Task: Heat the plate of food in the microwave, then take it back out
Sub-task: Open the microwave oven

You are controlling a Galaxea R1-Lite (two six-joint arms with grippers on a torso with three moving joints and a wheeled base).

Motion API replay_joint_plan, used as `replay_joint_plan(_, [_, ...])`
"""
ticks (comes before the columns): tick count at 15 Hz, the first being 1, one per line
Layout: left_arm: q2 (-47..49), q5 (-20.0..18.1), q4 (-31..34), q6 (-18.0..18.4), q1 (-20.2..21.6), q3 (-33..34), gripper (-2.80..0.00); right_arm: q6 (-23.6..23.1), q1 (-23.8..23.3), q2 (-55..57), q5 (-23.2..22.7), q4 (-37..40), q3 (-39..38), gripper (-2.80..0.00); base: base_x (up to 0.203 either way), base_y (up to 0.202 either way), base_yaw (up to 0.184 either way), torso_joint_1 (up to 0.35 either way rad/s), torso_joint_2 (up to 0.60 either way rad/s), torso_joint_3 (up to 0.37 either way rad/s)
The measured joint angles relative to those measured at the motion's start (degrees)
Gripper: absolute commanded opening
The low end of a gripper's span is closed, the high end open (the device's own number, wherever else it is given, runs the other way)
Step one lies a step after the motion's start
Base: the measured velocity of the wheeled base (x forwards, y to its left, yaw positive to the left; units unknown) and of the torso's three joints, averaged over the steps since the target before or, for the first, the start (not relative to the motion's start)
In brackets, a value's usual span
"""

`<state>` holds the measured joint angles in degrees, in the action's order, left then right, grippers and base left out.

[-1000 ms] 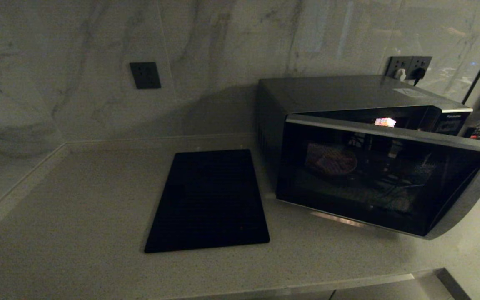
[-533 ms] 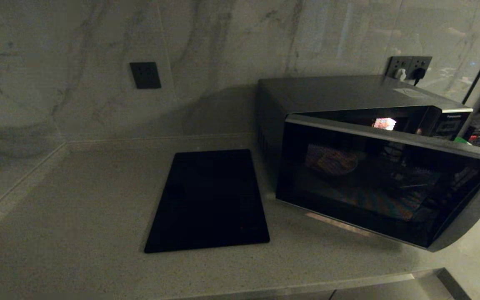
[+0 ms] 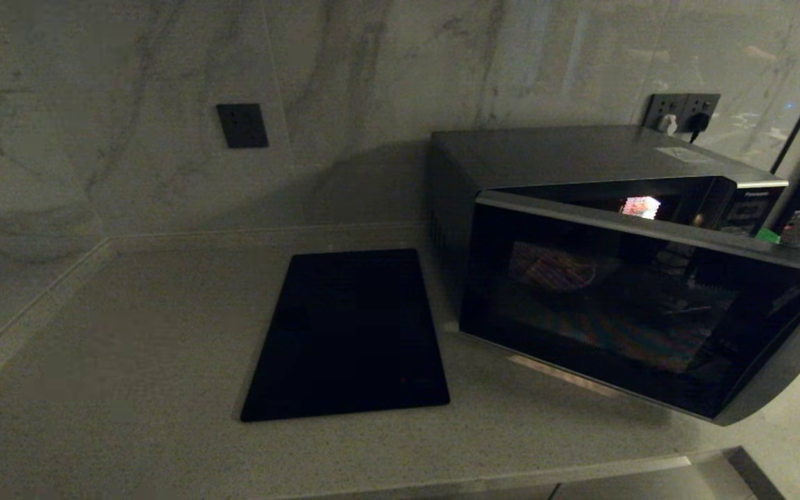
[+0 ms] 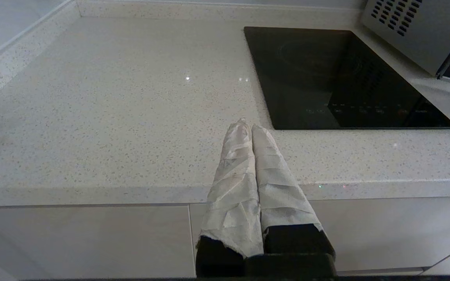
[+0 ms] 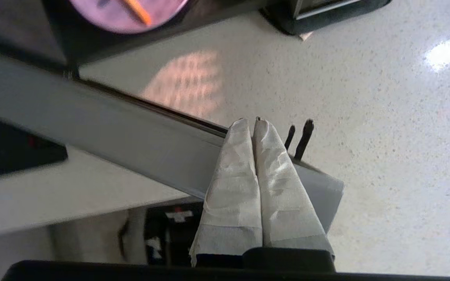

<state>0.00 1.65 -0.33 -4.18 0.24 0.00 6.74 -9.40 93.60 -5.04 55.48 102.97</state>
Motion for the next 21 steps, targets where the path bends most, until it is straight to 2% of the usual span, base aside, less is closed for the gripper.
replay_joint_plan(5, [0.0,0.0,0.0,0.0,0.0,0.0,-2.80,-2.4,0.5,-4.8,-0.5,0.2,-6.5,-2.80,0.000,0.000,0.000,0.000,0.00,0.000])
replay_joint_plan(8, [0.0,0.0,0.0,0.0,0.0,0.0,-2.80,-2.9,1.3,-7.5,-2.9,2.1,-8.5,-2.80,0.000,0.000,0.000,0.000,0.00,0.000])
replay_joint_plan(11, [0.0,0.0,0.0,0.0,0.0,0.0,-2.80,-3.8,3.8,-10.0,-5.8,7.0,-9.0,-2.80,0.000,0.000,0.000,0.000,0.00,0.000])
replay_joint_plan(17, [0.0,0.0,0.0,0.0,0.0,0.0,-2.80,-3.6,12.3,-15.1,-6.3,8.2,-12.4,-2.80,0.000,0.000,0.000,0.000,0.00,0.000])
replay_joint_plan(21, [0.0,0.0,0.0,0.0,0.0,0.0,-2.80,-3.3,13.5,-16.8,-6.4,8.2,-14.0,-2.80,0.000,0.000,0.000,0.000,0.00,0.000])
